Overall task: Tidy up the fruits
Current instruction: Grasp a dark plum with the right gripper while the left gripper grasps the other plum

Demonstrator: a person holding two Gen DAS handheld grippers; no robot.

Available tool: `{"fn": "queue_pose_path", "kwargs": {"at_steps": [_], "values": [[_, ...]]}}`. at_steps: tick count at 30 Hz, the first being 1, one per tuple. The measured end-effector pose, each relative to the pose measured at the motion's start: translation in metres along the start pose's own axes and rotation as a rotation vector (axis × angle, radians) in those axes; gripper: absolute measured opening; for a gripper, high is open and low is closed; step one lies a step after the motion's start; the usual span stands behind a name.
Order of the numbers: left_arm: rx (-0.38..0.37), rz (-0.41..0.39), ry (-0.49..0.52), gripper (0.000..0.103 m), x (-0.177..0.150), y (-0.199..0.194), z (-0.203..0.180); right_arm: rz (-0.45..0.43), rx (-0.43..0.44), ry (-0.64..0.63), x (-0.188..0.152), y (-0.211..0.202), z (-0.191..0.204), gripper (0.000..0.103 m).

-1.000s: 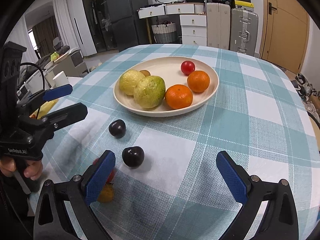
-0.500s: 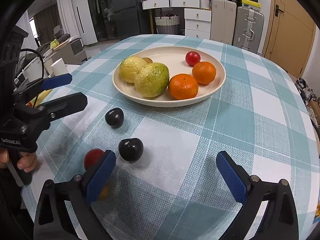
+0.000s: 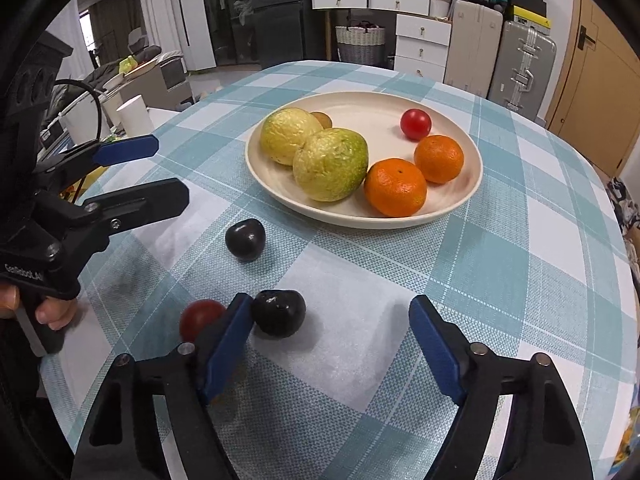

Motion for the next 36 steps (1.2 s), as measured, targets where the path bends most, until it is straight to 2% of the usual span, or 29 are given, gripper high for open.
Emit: {"fn": "queue_pose_path", "kwargs": {"at_steps": [13,19,22,31,36], "values": [[0.0,0.002,0.001,0.102,0.0,0.0,-0.001,-0.021,0.124,0.0,-0.002,-0.005,0.011,0.034],[0.0,0.006,-0.001,0.102,-0.001,0.0,-0.002,-0.027,0.153,0.008,-0.005,-0.006,0.015,0.027],[-0.001,0.005,0.003,0.102,-0.001,0.0,-0.003,-0.035,0.157,0.017,-0.006,-0.007,0.014,0.026],[-0.012,0.028,0.002,0.102,-0.004,0.004,-0.006,-0.171,0.151,0.137,-0.01,-0.041,-0.004,0.026],[-0.023,0.055,0.013,0.102,-0.006,0.011,-0.016,-0.236,0.119,0.19,-0.008,-0.056,-0.018,0.026]]}}
Point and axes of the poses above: each gripper's, at about its wrist camera, not at the fingertips, and y roughly the way its jaws point, z to its left, x to its top, the point moved 3 cm from there along y, roughly the way its jaws point, and after that the axes turned 4 degrees about -y, right-handed, at the moved point
